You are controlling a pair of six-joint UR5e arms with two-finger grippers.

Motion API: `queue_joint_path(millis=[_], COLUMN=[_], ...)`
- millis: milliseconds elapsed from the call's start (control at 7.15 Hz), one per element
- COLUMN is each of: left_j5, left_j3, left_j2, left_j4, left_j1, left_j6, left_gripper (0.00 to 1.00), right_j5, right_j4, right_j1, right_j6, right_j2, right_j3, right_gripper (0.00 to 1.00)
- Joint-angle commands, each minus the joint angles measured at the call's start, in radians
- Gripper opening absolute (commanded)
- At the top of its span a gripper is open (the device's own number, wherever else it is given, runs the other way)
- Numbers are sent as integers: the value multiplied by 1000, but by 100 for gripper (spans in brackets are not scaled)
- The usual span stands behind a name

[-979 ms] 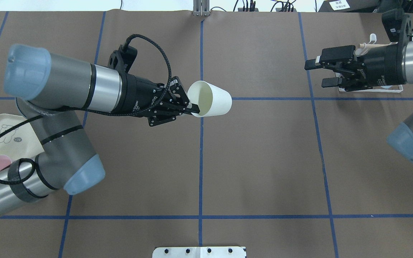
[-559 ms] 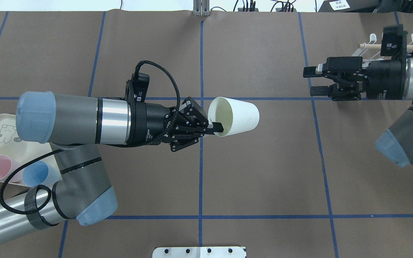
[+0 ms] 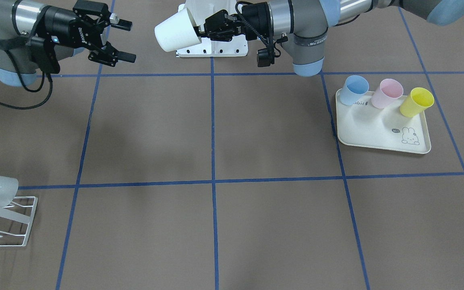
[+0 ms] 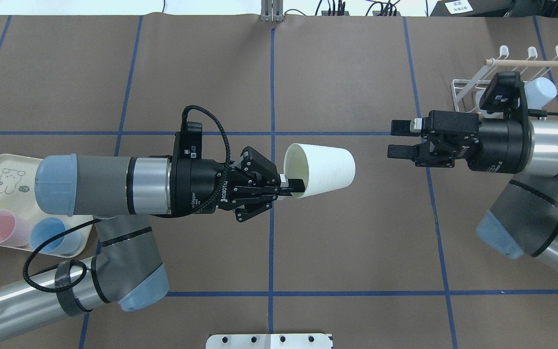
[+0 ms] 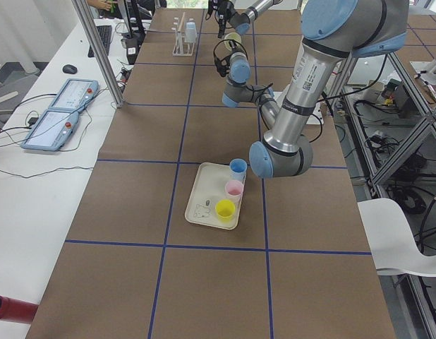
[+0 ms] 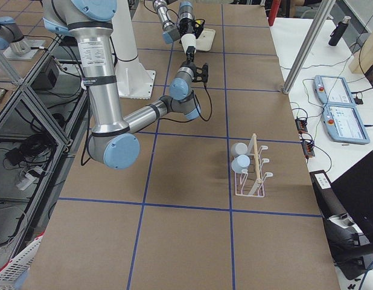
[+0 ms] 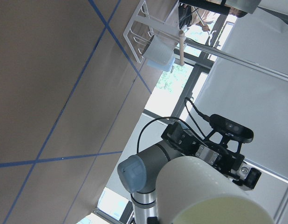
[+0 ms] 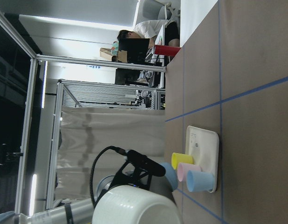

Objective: Transfer IKEA cup to right arm and place on rack

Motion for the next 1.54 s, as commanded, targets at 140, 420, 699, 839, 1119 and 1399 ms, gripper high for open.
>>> queue_joint_path(millis=[140, 420, 699, 839, 1119, 1399], left_j5=[18, 18, 20, 42, 58, 58], left_j3=[62, 50, 45, 45, 45, 45], left_j2=[4, -1, -7, -9, -16, -16], left_j4=[-156, -159, -161, -169, -172, -176], left_j1=[4, 8, 40, 54, 68, 67], left_j6=[-74, -99, -101, -101, -101, -99], left_gripper=[0, 0, 0, 0, 0, 0], right_j5=[-152, -171, -188, -190, -188, -188], right_j4=[58, 50, 48, 48, 48, 51], right_j1=[-146, -144, -146, -146, -146, -147], right_j6=[6, 8, 5, 6, 11, 12], right_j2=[69, 69, 83, 86, 92, 92], right_j3=[-3, -4, -19, -21, -23, -24], right_gripper=[100, 100, 100, 100, 94, 56])
